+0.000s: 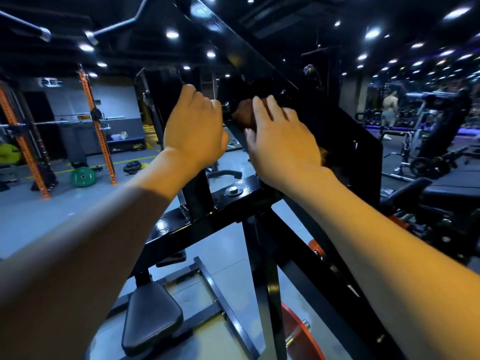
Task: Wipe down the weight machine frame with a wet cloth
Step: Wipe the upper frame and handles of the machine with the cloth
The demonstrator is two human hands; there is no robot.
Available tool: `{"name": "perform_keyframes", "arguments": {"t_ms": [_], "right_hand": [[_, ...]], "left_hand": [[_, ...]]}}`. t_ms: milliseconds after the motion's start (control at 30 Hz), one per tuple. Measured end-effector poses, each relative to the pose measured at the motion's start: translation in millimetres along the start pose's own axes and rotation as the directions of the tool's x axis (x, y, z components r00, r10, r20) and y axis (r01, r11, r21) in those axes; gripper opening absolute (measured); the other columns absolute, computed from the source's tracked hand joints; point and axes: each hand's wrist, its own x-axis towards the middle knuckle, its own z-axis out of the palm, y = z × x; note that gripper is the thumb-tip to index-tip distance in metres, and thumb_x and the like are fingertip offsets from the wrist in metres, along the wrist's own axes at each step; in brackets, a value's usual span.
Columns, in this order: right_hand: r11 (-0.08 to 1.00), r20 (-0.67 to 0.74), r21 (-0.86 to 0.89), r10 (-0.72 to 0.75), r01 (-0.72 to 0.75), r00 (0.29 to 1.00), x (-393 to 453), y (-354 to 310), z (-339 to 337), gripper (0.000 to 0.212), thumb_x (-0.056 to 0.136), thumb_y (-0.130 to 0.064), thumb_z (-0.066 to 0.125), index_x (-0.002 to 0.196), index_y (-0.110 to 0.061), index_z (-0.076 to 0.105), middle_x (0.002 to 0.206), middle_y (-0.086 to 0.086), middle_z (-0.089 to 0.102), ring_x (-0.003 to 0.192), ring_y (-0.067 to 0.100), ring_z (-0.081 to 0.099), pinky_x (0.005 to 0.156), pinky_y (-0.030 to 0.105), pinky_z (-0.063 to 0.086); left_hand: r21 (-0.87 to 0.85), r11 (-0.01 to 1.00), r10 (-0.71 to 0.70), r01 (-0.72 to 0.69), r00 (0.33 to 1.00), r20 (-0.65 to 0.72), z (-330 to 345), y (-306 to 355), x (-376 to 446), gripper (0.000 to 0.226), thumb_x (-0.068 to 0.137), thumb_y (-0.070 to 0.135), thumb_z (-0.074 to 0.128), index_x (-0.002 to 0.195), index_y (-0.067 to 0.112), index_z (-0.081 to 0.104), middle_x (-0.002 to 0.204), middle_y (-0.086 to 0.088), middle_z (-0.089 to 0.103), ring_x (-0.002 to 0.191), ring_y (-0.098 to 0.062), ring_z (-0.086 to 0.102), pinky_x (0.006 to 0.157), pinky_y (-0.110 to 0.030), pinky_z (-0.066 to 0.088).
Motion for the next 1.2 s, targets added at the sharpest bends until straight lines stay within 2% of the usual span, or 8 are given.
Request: {"name": "perform_keyframes", "arguments": {"t_ms": [167, 300, 433, 600, 867, 1000, 1100, 1200], "right_hand": [[0.998, 0.055, -0.035, 0.047, -0.045, 0.997, -20.6, 1.0, -9.7, 0.064, 0.109, -0.040, 0.034, 0.164, -0.017, 0.011, 0.170, 0.011, 0.019, 0.142, 0.038, 0.035, 0.108, 0.050, 0.039], [0.994, 0.057, -0.053, 0.095, -0.092, 0.994, -62.5, 8.5, -17.3, 0.063, 0.109, -0.041, 0.032, 0.164, -0.018, 0.013, 0.170, 0.008, 0.019, 0.143, 0.036, 0.034, 0.108, 0.049, 0.040], [0.999, 0.022, -0.024, 0.040, -0.040, 0.999, -15.2, 0.7, -6.4, 0.061, 0.110, -0.041, 0.029, 0.164, -0.018, 0.013, 0.170, 0.007, 0.017, 0.145, 0.037, 0.032, 0.108, 0.050, 0.039], [0.994, 0.054, 0.104, 0.035, -0.041, 0.998, 60.2, -19.9, 3.1, 0.060, 0.109, -0.041, 0.031, 0.164, -0.021, 0.017, 0.172, 0.004, 0.016, 0.147, 0.038, 0.030, 0.110, 0.052, 0.036], [0.997, 0.058, -0.017, 0.082, -0.081, 0.995, -27.6, 2.2, -8.3, 0.062, 0.110, -0.040, 0.030, 0.165, -0.023, 0.008, 0.172, 0.001, 0.011, 0.151, 0.032, 0.024, 0.112, 0.050, 0.036], [0.999, 0.011, 0.034, 0.028, -0.028, 1.000, 23.8, -8.8, 0.3, 0.059, 0.110, -0.039, 0.031, 0.164, -0.020, 0.015, 0.171, 0.005, 0.017, 0.147, 0.034, 0.032, 0.107, 0.050, 0.039], [0.996, 0.029, 0.092, -0.004, 0.002, 1.000, 67.2, -22.5, 5.3, 0.060, 0.110, -0.039, 0.033, 0.164, -0.018, 0.017, 0.171, 0.007, 0.017, 0.147, 0.035, 0.032, 0.107, 0.049, 0.040], [0.997, 0.031, 0.080, 0.008, -0.010, 0.999, 58.7, -22.9, 4.4, 0.061, 0.110, -0.039, 0.033, 0.165, -0.019, 0.014, 0.172, 0.006, 0.015, 0.148, 0.034, 0.030, 0.108, 0.049, 0.039]], "left_hand": [[0.016, 1.000, -0.003, 0.003, 1.000, -0.004, 3.1, -0.2, -0.2, 0.030, 0.094, 0.039, 0.041, 0.081, 0.011, 0.040, 0.078, -0.008, 0.059, 0.084, -0.029, 0.057, 0.107, -0.043, 0.037], [0.031, 0.999, -0.009, 0.010, 0.999, -0.038, 6.0, 0.9, 0.7, 0.031, 0.095, 0.037, 0.042, 0.078, 0.012, 0.040, 0.070, -0.007, 0.046, 0.079, -0.027, 0.053, 0.106, -0.043, 0.037], [0.066, 0.998, -0.017, 0.019, 0.999, -0.036, 7.2, 3.2, -0.1, 0.024, 0.091, 0.035, 0.052, 0.081, 0.013, 0.048, 0.072, -0.005, 0.054, 0.082, -0.027, 0.057, 0.105, -0.041, 0.036], [0.048, 0.999, 0.006, -0.005, 1.000, -0.027, 6.0, 2.7, 0.0, 0.013, 0.088, 0.025, 0.052, 0.085, 0.013, 0.053, 0.077, -0.006, 0.061, 0.087, -0.029, 0.060, 0.106, -0.042, 0.038], [0.094, 0.995, -0.009, 0.013, 0.999, -0.045, 10.2, 2.9, 1.6, 0.021, 0.088, 0.034, 0.059, 0.084, 0.014, 0.053, 0.075, -0.002, 0.056, 0.086, -0.025, 0.059, 0.107, -0.041, 0.036], [0.093, 0.996, 0.005, 0.001, 0.998, -0.065, 8.5, 3.0, 0.3, 0.025, 0.090, 0.037, 0.055, 0.089, 0.013, 0.058, 0.080, -0.004, 0.062, 0.088, -0.026, 0.061, 0.106, -0.040, 0.037], [0.074, 0.997, 0.005, 0.000, 0.997, -0.072, 5.9, 3.3, 0.0, 0.016, 0.089, 0.031, 0.055, 0.086, 0.015, 0.057, 0.077, -0.002, 0.061, 0.086, -0.025, 0.061, 0.105, -0.039, 0.039], [0.088, 0.996, 0.006, 0.002, 0.996, -0.088, 8.7, 4.5, 0.9, 0.012, 0.089, 0.026, 0.053, 0.084, 0.015, 0.056, 0.075, -0.002, 0.061, 0.084, -0.024, 0.061, 0.104, -0.039, 0.040]]}}
